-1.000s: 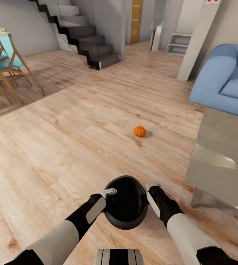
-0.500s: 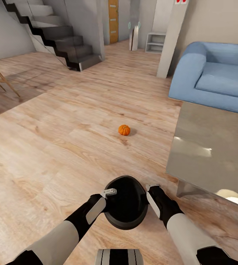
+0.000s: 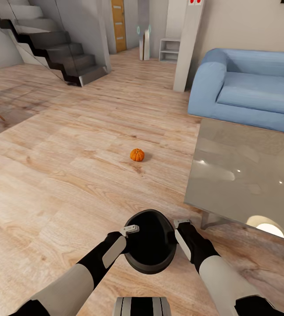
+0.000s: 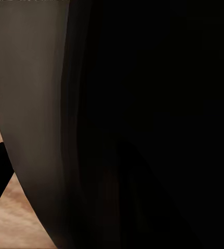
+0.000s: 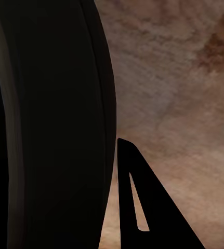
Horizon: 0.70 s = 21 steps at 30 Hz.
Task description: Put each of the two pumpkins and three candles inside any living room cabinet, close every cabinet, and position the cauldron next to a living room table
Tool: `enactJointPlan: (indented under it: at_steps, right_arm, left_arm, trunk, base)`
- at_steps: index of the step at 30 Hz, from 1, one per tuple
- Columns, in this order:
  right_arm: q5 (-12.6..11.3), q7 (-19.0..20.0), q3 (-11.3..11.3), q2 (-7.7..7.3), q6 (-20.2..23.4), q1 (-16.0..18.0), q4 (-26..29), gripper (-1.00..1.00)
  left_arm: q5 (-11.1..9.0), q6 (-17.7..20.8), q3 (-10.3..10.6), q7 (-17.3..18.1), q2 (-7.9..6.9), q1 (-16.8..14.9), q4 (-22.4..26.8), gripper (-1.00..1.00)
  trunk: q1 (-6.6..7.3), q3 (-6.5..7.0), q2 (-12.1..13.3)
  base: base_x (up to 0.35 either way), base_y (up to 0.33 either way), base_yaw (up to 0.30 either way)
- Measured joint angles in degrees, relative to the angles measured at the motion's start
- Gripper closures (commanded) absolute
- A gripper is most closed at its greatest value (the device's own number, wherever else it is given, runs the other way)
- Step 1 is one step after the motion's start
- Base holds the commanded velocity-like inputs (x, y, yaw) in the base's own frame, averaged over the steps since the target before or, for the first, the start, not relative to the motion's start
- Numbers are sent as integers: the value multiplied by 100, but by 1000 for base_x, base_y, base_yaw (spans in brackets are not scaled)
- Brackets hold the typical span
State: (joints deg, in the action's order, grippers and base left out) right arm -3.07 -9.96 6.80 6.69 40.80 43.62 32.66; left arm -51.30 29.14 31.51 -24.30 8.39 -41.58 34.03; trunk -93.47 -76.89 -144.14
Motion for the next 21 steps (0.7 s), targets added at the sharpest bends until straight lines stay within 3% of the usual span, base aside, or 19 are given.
enactJointPlan:
  at_steps: [1,2,3,4,21]
  right_arm:
    - [7,0,0,3,1,5,-6,100]
    - [11,0,-2,3,2,-3,7,100]
    - [-70,7,2,-29,-7,50,-76,-100]
    - [52,-1,-16,-34,6,57,120,-100]
    - [61,5,-16,-28,15,41,214,-100]
  left_arm:
    - [5,0,-7,5,-2,3,3,100]
    - [12,2,-9,8,-3,7,8,-100]
    - [-107,-23,31,16,-7,12,-76,-100]
    - [-101,-44,35,14,-10,26,-84,-100]
    - [-117,-178,25,29,-40,53,-20,-100]
  trunk:
    - [0,0,0]
    - [0,0,0]
    - [0,-1,0]
    - [1,0,0]
    - [0,0,0]
  base:
    - [0,0,-8]
    - [0,0,-7]
    - [0,0,-3]
    - [0,0,-2]
    - [0,0,0]
